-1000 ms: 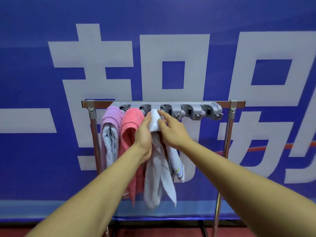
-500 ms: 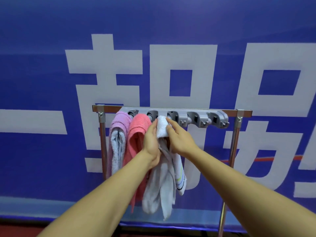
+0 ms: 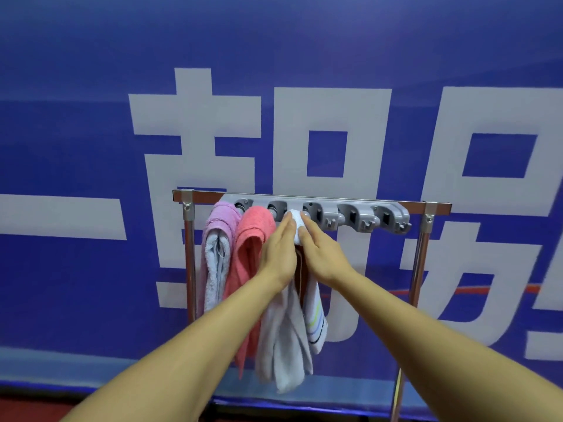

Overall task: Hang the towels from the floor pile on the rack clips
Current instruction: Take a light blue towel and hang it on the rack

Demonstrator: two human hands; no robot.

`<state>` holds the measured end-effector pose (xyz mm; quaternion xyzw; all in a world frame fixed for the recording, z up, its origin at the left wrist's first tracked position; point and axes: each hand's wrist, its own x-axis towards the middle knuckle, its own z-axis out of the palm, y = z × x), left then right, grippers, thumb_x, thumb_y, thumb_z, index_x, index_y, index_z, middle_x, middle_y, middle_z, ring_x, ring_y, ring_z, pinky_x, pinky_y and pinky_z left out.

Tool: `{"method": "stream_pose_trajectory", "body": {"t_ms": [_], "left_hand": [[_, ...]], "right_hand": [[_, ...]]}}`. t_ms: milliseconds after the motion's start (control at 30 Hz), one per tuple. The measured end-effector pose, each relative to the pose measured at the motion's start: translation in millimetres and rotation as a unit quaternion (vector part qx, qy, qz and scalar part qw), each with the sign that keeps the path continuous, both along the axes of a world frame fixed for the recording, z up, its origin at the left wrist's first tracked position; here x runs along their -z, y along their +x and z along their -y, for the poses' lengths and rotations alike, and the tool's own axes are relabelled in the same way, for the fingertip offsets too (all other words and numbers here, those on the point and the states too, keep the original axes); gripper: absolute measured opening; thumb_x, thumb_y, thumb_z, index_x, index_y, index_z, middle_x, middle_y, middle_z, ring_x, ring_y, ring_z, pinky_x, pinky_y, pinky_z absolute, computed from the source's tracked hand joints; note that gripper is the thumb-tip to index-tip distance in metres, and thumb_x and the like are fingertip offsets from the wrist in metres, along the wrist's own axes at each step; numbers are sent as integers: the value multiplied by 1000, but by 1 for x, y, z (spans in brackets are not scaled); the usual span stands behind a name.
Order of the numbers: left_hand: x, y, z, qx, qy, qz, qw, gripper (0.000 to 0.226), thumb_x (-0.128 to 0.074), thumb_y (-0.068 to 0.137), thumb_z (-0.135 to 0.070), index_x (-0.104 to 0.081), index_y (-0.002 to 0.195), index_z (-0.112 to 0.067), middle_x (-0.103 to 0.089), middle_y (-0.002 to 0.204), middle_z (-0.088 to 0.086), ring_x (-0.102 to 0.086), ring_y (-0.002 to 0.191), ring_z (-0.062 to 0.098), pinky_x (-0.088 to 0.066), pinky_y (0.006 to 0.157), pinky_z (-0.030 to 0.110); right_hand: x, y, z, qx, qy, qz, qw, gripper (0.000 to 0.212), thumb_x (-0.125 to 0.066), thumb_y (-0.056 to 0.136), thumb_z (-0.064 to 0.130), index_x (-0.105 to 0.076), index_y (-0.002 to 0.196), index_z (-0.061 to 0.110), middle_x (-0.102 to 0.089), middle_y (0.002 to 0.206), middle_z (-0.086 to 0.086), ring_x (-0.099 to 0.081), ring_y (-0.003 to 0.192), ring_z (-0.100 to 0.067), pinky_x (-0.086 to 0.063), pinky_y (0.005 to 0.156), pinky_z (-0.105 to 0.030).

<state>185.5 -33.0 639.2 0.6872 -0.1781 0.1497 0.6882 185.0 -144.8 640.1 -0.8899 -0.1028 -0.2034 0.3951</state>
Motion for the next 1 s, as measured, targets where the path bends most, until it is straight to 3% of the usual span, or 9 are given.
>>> {"method": "stream_pose_trajectory", "body": {"t_ms": [100,233,300,367,433,567,767,833,1000], "left_hand": [[-8,2,4,-14,-19,-11,1000,43,-39,108,-29,-49,147,-15,-50,152,-2,-44,137,6,-29,122,32],[-12,17,6,-30,-7,-50,998,56,-40,88,-64,-71,117,-27,-73,120,-3,-64,118,16,-44,111,44],[-17,15,6,-28,10,-56,998,50,-38,95,-60,-71,112,-27,-71,122,-4,-64,117,16,-43,111,42],[-21,7,6,-12,7,-49,999,39,-36,107,-43,-62,130,-26,-60,133,-9,-53,122,7,-36,115,30],[-19,5,5,1,2,-45,999,45,-36,108,-40,-51,145,-19,-50,140,-13,-45,128,2,-29,115,24],[-13,7,1,15,-24,-53,998,59,-39,103,-48,-42,153,-17,-43,156,-4,-38,144,7,-24,124,35],[-2,-7,-5,7,-13,-11,1000,50,-37,108,-35,-36,155,-19,-36,160,-8,-31,145,3,-21,126,34],[1,-11,-9,-1,2,1,1000,48,-37,108,-35,-40,153,-21,-40,158,-9,-34,145,2,-22,125,34],[12,-39,-22,-12,13,-5,1000,59,-44,95,-52,-51,147,-26,-52,149,-13,-44,139,0,-30,120,29]], "right_hand": [[-7,7,-5,17,-35,18,999,50,-20,107,46,-28,156,42,-57,143,0,-48,130,-19,-42,106,-46],[-15,24,-7,42,-48,17,998,50,-12,101,51,-37,143,50,-61,127,-5,-53,110,-23,-47,92,-46],[-9,31,-6,45,-25,-5,999,60,-9,96,55,-34,150,45,-57,138,-8,-52,122,-27,-45,100,-50],[2,34,-6,31,15,-23,999,62,-12,98,55,-27,157,40,-52,148,-10,-42,141,-26,-38,112,-50],[4,30,-7,14,43,-33,998,57,-17,103,51,-24,159,38,-49,152,-12,-36,146,-26,-33,117,-47],[-3,22,-4,-8,62,-46,997,53,-24,109,40,-22,161,29,-37,161,-3,-31,149,-26,-25,121,-41],[0,5,4,7,39,4,999,67,-23,95,59,-27,157,36,-48,154,0,-36,146,-17,-33,117,-48],[-1,-3,7,10,42,7,999,64,-24,97,56,-29,157,34,-48,154,-2,-36,147,-19,-33,118,-48],[5,-29,12,-2,30,-8,1000,59,-26,100,56,-32,155,36,-59,141,-4,-43,140,-21,-38,113,-49]]}}
